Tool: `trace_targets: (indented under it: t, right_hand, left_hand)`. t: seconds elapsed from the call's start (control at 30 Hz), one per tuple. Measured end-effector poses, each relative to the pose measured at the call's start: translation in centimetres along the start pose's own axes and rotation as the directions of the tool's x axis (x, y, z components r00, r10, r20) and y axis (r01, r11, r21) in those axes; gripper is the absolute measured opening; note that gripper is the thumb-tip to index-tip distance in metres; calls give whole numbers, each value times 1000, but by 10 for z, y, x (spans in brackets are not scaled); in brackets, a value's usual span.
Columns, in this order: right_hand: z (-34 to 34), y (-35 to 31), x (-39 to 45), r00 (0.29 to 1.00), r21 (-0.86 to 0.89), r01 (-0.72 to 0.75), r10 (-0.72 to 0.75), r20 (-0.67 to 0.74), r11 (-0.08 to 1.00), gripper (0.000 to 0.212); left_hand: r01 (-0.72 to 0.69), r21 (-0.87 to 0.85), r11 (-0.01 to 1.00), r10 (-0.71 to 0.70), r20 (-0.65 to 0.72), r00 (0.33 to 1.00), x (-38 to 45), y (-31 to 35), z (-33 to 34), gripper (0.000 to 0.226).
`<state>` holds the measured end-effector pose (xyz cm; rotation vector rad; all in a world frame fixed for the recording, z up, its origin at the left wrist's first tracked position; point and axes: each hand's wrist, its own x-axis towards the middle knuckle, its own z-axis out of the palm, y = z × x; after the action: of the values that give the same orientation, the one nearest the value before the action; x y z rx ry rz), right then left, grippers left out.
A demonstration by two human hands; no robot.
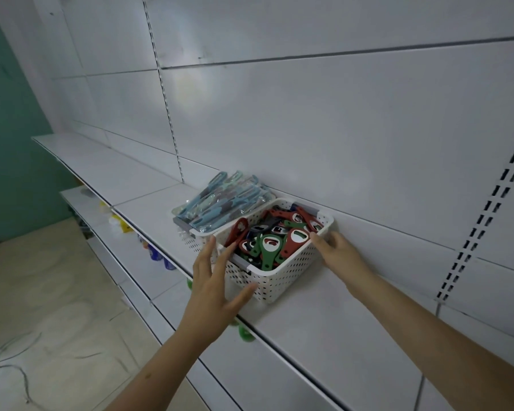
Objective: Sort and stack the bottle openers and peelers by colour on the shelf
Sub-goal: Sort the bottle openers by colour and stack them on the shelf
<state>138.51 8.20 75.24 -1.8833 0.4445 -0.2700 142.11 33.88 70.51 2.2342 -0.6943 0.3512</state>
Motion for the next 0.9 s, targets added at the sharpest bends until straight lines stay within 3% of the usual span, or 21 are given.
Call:
trace_targets:
  t: [0.03,0.1,0.2,0.3,0.43,0.6,0.77,0.9]
  right_hand:
    - [-3,-1,-3,997,-94,60,-65,-47,994,54]
    - [-9,-3,-5,967,-295,178,-222,-125,939,53]
    - [-10,-12,0,931,-386,292,-353,-95,875,59]
    - [-3,-24,12,930,-438,350,-362,60,828,63]
    - [0,-22,36,946,-552,320,-223,237,770,86]
    - [0,2,48,929,-547,366,-264,258,753,102]
    - [-1,9,32,906,-398,419,-348,241,816,73]
    - [-8,23,30,899,-349,438,-390,200,829,78]
  left_hand:
    - [-24,34,999,25,-31,999,1,0,-5,76]
    - [-41,54,998,47,-114,992,8,8,-16,66]
    - [-45,77,996,55,-141,989,32,33,-27,47]
    - [14,258,966,-29,54,998,65,51,-28,54]
    - [13,548,836,-228,326,917,95,58,-14,89]
    - [60,579,813,-352,406,844,108,58,2,121]
    - [79,497,864,-315,411,855,114,54,-2,101]
    - [124,444,887,-322,405,856,115,50,-3,101]
